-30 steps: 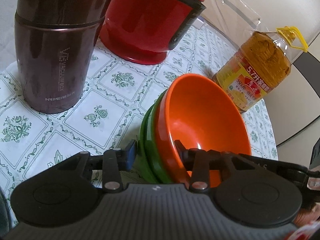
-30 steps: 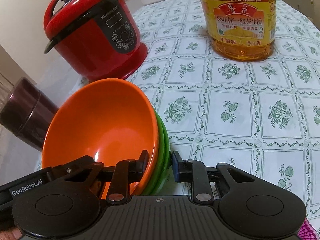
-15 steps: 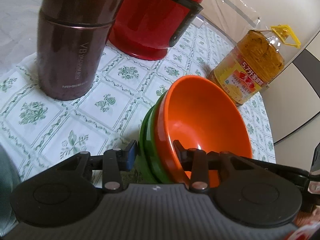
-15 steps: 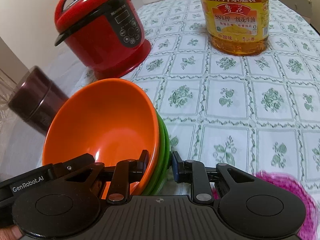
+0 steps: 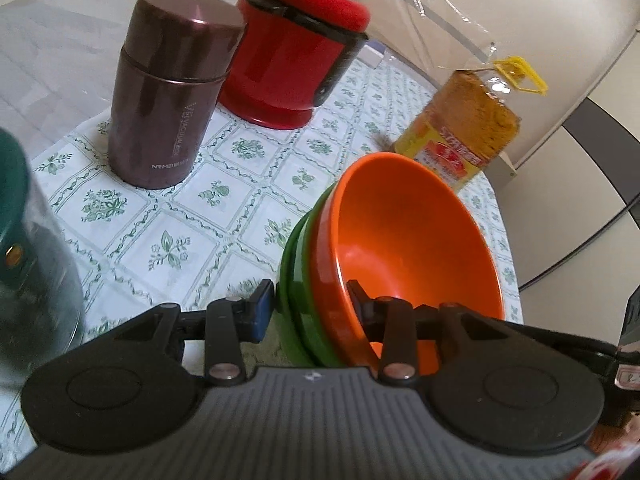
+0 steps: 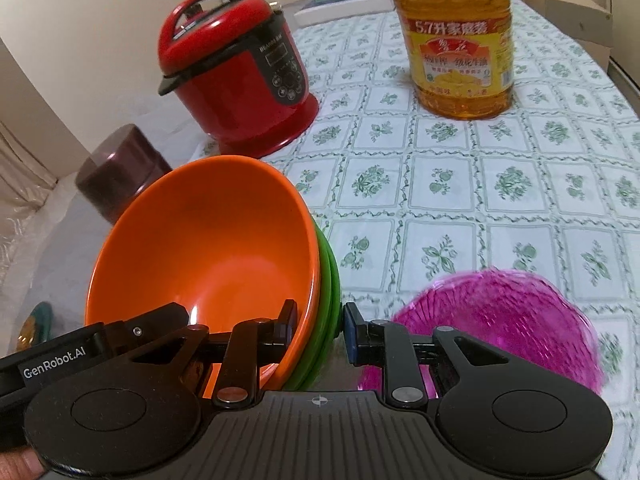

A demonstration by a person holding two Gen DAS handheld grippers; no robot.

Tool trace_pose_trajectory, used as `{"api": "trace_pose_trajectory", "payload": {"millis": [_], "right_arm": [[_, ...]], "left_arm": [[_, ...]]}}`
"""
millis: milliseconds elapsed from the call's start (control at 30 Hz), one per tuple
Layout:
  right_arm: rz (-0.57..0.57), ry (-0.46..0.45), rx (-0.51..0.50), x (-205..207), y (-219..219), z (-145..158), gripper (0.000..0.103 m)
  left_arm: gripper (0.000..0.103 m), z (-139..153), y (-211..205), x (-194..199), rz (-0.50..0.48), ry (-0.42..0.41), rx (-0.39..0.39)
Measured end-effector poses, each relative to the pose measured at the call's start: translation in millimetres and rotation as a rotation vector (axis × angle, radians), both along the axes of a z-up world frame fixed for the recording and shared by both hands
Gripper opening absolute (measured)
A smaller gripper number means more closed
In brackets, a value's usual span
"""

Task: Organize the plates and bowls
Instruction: 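Lift the bowl stack and carry it over the pink plate stack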

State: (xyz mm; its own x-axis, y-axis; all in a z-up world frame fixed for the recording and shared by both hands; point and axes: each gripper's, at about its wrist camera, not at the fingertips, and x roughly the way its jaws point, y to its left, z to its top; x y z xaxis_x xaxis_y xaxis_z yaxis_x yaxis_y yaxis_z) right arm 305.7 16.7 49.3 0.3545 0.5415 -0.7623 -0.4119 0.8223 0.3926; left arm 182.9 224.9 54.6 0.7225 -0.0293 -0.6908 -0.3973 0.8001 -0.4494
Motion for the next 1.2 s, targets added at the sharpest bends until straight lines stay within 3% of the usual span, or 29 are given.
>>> {"api": "trace_pose_trajectory", "payload": {"millis": [533, 1200], "right_arm": [[-0.054, -0.114, 0.008, -100, -55, 41, 0.024], [-0.149, -0.023, 0.059, -184, -135, 12, 0.024]], "left_arm": [[0.034, 20, -58, -84, -0.060, -0.028, -0.002], [0.034, 9, -115, -136, -0.142, -0.013, -0.005]]}}
